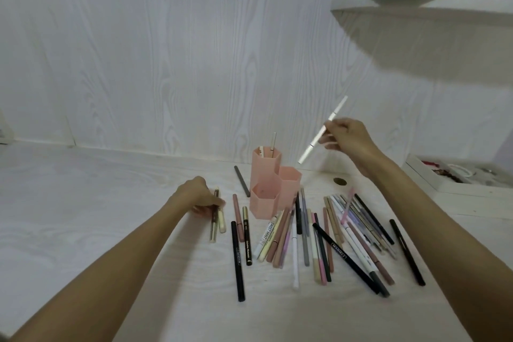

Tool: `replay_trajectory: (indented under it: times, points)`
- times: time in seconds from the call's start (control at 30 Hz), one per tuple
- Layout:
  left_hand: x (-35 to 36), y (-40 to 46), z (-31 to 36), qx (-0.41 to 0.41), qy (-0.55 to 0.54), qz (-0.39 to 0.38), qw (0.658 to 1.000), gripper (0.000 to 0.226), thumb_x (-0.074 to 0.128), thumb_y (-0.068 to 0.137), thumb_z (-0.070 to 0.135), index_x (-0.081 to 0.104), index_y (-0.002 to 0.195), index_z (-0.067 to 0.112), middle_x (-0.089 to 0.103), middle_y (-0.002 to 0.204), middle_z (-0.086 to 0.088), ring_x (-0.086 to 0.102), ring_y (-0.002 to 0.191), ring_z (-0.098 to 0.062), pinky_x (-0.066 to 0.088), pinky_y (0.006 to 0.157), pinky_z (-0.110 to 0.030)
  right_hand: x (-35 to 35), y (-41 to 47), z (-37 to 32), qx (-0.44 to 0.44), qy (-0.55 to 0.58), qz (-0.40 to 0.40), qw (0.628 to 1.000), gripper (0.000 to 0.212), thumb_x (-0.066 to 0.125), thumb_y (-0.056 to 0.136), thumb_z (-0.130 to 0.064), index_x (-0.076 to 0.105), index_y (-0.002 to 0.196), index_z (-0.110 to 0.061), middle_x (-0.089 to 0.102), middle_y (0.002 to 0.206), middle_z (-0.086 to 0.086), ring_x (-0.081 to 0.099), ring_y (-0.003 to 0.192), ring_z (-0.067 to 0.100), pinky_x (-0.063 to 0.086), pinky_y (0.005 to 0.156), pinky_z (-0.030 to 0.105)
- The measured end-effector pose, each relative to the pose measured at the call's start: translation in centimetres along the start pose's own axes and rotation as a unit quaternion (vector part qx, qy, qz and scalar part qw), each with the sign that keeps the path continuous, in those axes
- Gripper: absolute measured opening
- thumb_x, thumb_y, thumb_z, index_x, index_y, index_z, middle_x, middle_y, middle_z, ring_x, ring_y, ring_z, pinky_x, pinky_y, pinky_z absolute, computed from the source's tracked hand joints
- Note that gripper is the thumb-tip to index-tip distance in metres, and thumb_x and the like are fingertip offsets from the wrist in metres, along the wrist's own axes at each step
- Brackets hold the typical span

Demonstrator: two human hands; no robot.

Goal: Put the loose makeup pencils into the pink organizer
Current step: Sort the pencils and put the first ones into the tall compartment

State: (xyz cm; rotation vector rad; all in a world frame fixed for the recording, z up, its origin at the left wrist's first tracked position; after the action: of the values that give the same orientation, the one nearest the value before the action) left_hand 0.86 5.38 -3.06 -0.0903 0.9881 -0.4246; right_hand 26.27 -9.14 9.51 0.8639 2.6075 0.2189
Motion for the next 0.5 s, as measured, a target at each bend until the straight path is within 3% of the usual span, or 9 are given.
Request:
replay_trajectory:
  times: [0.1,0.2,0.27,0.37,0.43,0.5]
  points:
    - [-0.1,0.0,0.0,0.007,-0.053,-0.021,0.998,0.042,0.078,0.076,0.032,0.068,0.099,-0.001,0.068,0.085,-0.013,0.066,0.083,-0.026,0.053,0.094,-0.039,3.5,0.2,-1.8,-0.112,-0.050,0.031,0.992,0.025,0.050,0.096,-0.013,0.044,0.119,-0.004,0.066,0.090,0.009,0.066,0.072,0.016,0.057,0.062,0.020]
    - [0.1,-0.4,-0.3,0.026,-0.121,-0.010,0.992,0.019,0.073,0.082,0.021,0.066,0.082,0.003,0.063,0.080,-0.014,0.062,0.080,-0.025,0.050,0.094,-0.043,6.5,0.0,-1.7,-0.223,-0.176,0.048,0.958,0.056,0.050,0.096,-0.013,0.021,0.144,-0.015,0.066,0.091,0.007,0.064,0.071,0.018,0.055,0.069,0.030]
    - [0.3,-0.5,-0.8,0.038,-0.192,0.003,0.981,0.015,0.069,0.084,0.014,0.069,0.083,-0.002,0.067,0.082,-0.016,0.064,0.078,-0.027,0.053,0.093,-0.044,7.5,0.1,-1.1,-0.247,-0.218,0.051,0.943,0.071,0.050,0.096,-0.013,0.006,0.150,-0.024,0.068,0.087,0.010,0.066,0.070,0.024,0.056,0.068,0.035]
    - [0.0,-0.9,-1.1,0.048,-0.317,0.017,0.947,0.019,0.065,0.088,0.008,0.067,0.097,-0.008,0.070,0.095,-0.018,0.067,0.074,-0.024,0.059,0.077,-0.037,8.3,0.4,-0.3,-0.260,-0.267,0.046,0.927,0.077,0.050,0.095,-0.012,-0.001,0.151,-0.025,0.068,0.077,0.016,0.066,0.064,0.029,0.056,0.063,0.042]
    - [-0.4,-1.2,-1.0,0.058,-0.388,0.020,0.920,0.022,0.063,0.091,0.009,0.064,0.105,-0.007,0.069,0.094,-0.013,0.067,0.072,-0.018,0.059,0.058,-0.025,8.6,0.6,0.1,-0.248,-0.309,0.030,0.918,0.075,0.051,0.095,-0.012,0.002,0.151,-0.023,0.068,0.075,0.015,0.064,0.062,0.028,0.056,0.061,0.044]
    - [-0.8,-1.3,-0.9,0.073,-0.435,0.031,0.897,0.023,0.061,0.092,0.011,0.062,0.110,-0.004,0.068,0.096,-0.011,0.067,0.074,-0.015,0.056,0.054,-0.020,8.6,0.8,0.7,-0.242,-0.337,0.014,0.910,0.071,0.051,0.094,-0.012,0.009,0.150,-0.023,0.068,0.074,0.013,0.063,0.060,0.027,0.056,0.059,0.042]
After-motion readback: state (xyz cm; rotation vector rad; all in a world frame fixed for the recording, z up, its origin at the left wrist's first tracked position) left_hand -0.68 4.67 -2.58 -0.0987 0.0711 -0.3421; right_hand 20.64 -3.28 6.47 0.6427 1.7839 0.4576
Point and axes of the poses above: each hand's wrist, its own y-axis towards the middle knuckle, its own x-axis out of the palm, z = x × y, the point moved 2 cm from there along y, towards the middle knuckle
